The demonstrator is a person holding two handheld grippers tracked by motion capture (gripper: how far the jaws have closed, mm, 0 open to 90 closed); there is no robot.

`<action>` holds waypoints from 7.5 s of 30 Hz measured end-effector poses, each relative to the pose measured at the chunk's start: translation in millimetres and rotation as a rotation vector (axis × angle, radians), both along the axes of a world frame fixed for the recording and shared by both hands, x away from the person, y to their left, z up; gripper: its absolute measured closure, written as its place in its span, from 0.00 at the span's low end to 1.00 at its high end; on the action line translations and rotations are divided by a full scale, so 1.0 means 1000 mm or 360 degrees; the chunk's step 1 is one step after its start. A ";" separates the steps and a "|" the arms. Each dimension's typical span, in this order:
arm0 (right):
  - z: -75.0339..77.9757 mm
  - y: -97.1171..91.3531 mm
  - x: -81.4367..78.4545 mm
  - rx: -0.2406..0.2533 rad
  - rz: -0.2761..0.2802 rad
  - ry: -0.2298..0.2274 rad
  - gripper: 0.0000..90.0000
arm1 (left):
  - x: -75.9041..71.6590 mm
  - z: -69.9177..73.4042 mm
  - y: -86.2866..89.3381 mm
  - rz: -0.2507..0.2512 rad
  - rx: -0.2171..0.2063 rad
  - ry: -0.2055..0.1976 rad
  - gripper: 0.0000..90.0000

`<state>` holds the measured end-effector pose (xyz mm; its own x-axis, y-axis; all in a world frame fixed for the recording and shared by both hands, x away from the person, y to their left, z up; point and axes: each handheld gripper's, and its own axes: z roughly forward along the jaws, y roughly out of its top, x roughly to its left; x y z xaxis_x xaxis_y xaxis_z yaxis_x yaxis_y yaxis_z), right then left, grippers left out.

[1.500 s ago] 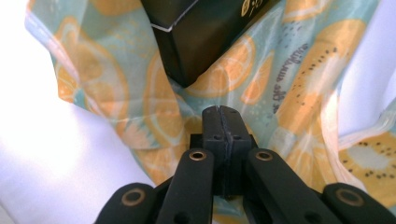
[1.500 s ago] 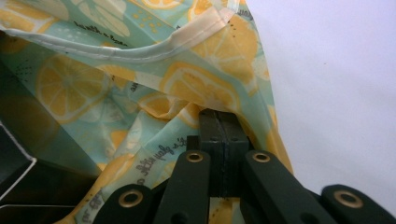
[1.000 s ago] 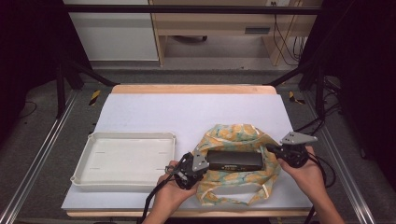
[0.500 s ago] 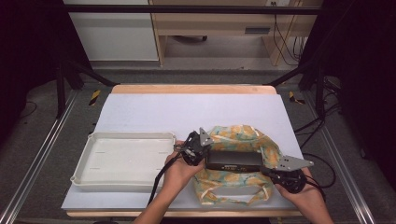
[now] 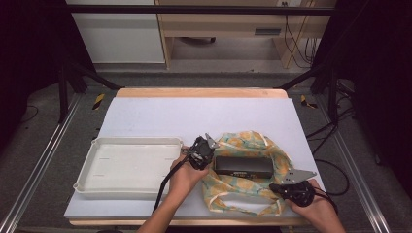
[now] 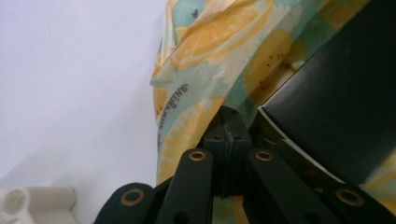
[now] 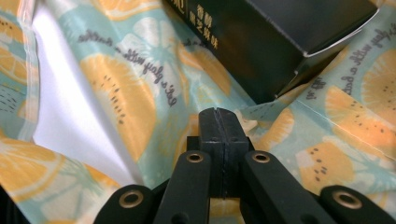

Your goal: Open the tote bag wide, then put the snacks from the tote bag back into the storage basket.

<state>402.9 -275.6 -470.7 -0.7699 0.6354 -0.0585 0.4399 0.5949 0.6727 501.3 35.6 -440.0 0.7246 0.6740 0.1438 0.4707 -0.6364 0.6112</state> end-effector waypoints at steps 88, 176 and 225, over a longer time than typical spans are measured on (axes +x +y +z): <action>0.067 0.039 0.091 -0.0557 0.0556 0.0191 0.32 | -0.064 0.045 0.105 -0.0180 -0.0165 0.0058 0.12; 0.095 0.031 0.073 -0.0546 0.0702 0.0035 0.48 | -0.051 0.072 0.083 -0.0459 0.0162 0.0091 0.08; 0.129 0.095 0.068 -0.0568 0.0785 0.0058 0.48 | -0.030 0.141 0.072 -0.0760 0.0503 0.0053 0.07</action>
